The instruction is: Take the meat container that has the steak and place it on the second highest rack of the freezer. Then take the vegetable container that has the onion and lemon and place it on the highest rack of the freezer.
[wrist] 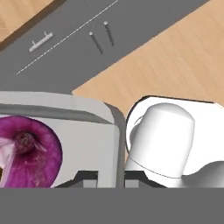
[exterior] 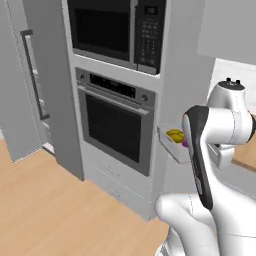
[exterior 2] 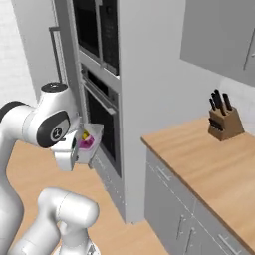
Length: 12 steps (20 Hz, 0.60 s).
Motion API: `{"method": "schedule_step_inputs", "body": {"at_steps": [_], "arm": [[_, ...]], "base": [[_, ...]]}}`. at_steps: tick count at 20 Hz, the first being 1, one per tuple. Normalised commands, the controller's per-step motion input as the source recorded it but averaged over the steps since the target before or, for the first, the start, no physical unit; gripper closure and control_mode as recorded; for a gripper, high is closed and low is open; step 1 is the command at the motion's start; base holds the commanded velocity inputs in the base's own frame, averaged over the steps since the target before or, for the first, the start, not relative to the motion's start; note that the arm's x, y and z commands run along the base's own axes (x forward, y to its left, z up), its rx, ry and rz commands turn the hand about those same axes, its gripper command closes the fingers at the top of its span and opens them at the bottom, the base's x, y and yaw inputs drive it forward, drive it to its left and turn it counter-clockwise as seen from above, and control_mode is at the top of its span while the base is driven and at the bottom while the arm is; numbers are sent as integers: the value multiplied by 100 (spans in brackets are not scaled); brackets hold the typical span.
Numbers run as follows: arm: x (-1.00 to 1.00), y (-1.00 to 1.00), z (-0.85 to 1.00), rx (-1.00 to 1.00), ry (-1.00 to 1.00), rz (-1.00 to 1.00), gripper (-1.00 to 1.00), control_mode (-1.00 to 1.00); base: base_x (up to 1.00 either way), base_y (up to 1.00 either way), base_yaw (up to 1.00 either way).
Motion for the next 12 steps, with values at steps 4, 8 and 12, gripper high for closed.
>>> {"method": "schedule_step_inputs", "body": {"at_steps": [4,8,12], "arm": [[0,0,0,0,0,0,100,100],[0,0,0,0,0,0,100,100],[0,0,0,0,0,0,100,100]], "base": [[72,4,74],[89,7,68],[99,5,58]]}}
